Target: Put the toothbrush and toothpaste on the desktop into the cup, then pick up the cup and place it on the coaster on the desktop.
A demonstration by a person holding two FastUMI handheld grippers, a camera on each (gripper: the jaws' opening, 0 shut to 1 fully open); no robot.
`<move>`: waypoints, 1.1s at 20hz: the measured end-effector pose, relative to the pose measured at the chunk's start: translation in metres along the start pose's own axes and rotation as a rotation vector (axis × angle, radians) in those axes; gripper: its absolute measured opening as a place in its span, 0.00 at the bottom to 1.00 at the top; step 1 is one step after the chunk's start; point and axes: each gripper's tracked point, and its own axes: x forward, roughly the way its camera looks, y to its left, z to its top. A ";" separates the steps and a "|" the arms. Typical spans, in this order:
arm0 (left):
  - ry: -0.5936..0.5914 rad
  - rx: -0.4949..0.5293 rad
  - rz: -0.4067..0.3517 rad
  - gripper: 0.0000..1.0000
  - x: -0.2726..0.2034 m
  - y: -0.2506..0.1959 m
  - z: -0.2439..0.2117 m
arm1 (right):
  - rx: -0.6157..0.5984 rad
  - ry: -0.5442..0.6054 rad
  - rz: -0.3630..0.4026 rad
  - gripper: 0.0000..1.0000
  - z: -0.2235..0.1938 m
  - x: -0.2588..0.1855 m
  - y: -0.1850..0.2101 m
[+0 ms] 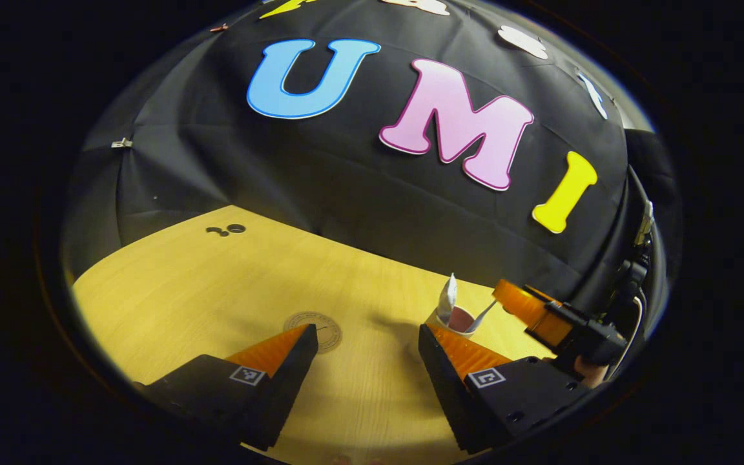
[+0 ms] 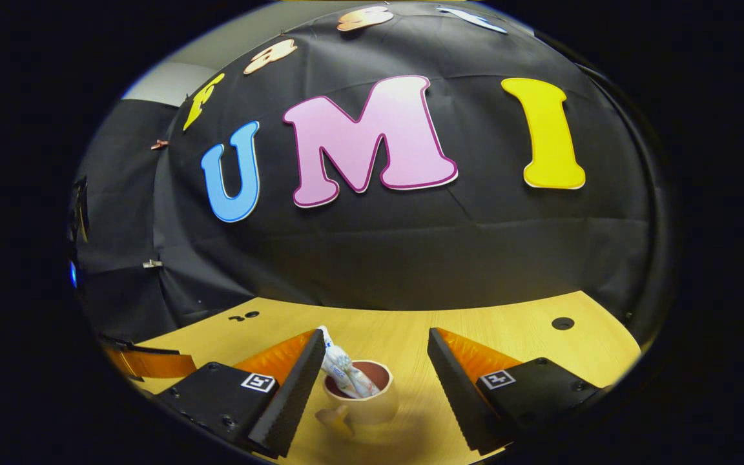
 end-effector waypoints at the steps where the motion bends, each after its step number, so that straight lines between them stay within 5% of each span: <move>1: -0.003 -0.009 0.016 0.98 -0.006 0.002 0.002 | 0.015 0.022 0.004 0.97 -0.001 -0.001 0.003; 5: -0.016 -0.036 0.040 0.98 -0.030 0.016 0.011 | 0.040 0.127 -0.032 0.98 -0.004 -0.004 0.009; 6: -0.013 -0.049 0.031 0.92 -0.035 0.017 0.012 | 0.042 0.149 -0.048 0.98 -0.003 -0.005 0.009; 11: -0.018 -0.065 0.025 0.98 -0.053 0.034 0.012 | 0.105 0.246 -0.056 0.98 0.006 -0.008 0.027; 12: -0.020 -0.069 0.028 0.92 -0.057 0.039 0.013 | 0.113 0.273 -0.051 0.91 0.006 -0.009 0.032; 14: -0.027 -0.087 0.041 0.98 -0.066 0.051 0.013 | 0.109 0.325 -0.043 0.97 0.003 -0.010 0.039; 19: -0.046 -0.152 0.098 0.98 -0.085 0.083 0.011 | 0.099 0.527 -0.027 0.98 -0.023 -0.019 0.051; 21: -0.053 -0.168 0.129 0.98 -0.094 0.098 0.010 | 0.139 0.628 -0.032 0.91 -0.040 -0.024 0.051; 22: -0.056 -0.177 0.143 0.98 -0.099 0.106 0.009 | 0.151 0.675 -0.038 0.98 -0.047 -0.026 0.050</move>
